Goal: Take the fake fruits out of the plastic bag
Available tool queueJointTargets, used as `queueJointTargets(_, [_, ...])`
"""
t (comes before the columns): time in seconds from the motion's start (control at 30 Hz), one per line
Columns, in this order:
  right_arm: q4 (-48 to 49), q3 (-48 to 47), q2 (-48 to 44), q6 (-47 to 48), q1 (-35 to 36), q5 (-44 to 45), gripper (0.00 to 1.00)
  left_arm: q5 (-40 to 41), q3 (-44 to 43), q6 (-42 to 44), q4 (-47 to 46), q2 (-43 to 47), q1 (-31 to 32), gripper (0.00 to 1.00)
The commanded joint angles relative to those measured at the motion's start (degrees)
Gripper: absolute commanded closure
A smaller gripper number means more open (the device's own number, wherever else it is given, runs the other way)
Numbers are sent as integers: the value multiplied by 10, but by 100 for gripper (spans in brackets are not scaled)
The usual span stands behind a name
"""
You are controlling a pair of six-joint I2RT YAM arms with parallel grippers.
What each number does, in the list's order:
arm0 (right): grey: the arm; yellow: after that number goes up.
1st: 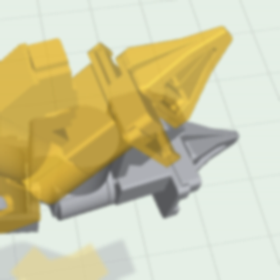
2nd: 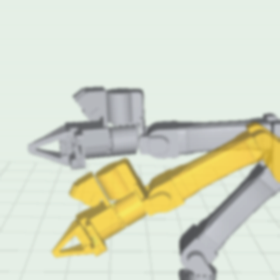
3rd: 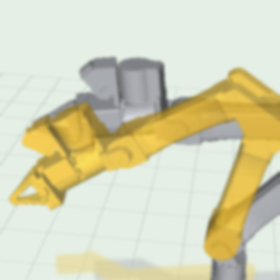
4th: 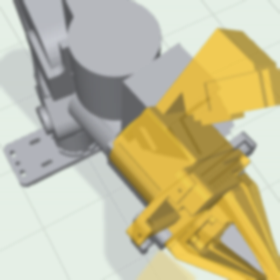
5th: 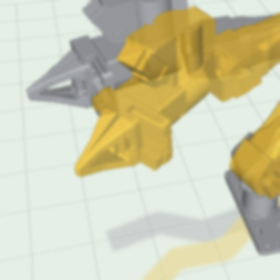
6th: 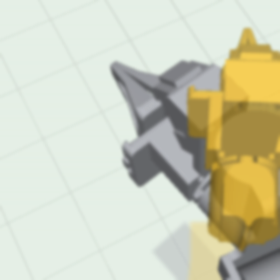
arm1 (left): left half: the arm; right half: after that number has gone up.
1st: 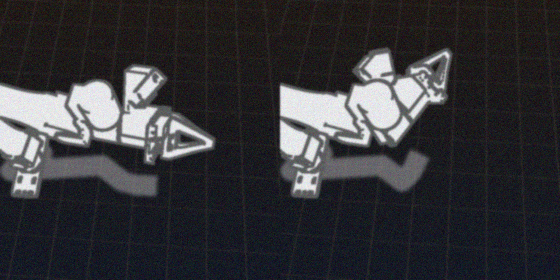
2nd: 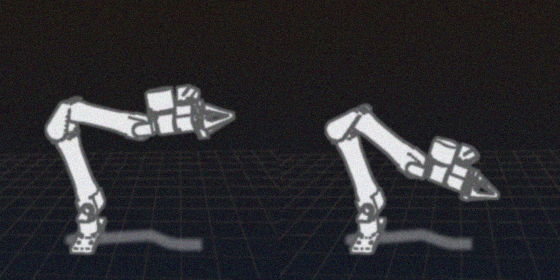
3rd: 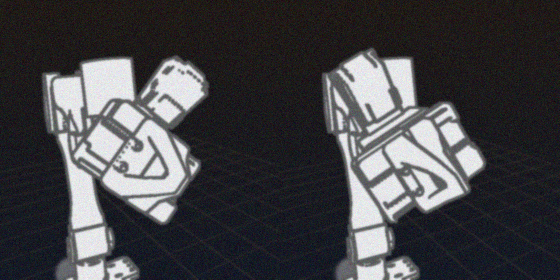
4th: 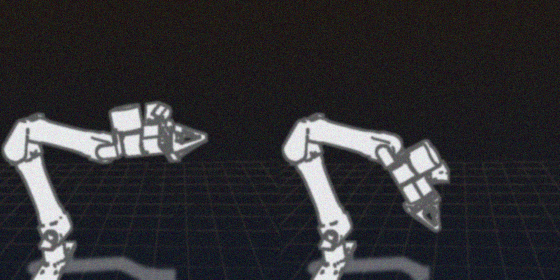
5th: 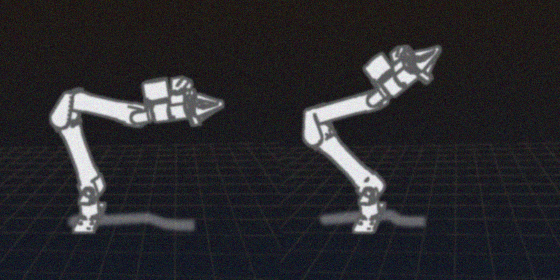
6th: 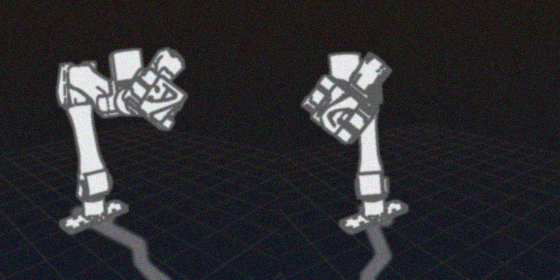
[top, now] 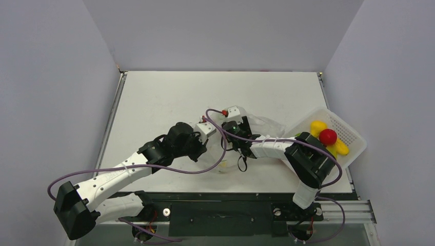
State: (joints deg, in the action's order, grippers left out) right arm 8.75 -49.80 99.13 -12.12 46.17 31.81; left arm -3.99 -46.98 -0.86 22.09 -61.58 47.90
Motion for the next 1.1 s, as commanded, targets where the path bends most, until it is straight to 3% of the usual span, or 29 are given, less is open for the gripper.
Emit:
queueJointTargets(0.0, [-7,-19,-24,-1,16,-6,75,-5,-29,3,-10,0,2,100])
queueJointTargets(0.13, [-12,-3,-62,-20,23,-17,90,-5,-28,2,-12,1,2,100])
queueJointTargets(0.3, [-16,33,-136,-49,23,-55,100,-3,-29,2,-11,-2,2,100])
queueJointTargets(0.63, [6,110,-227,-121,24,-247,100,4,-30,4,-12,0,2,100])
queueJointTargets(1.07, [-33,132,-424,-143,25,-302,100,21,-29,4,-14,8,1,100])
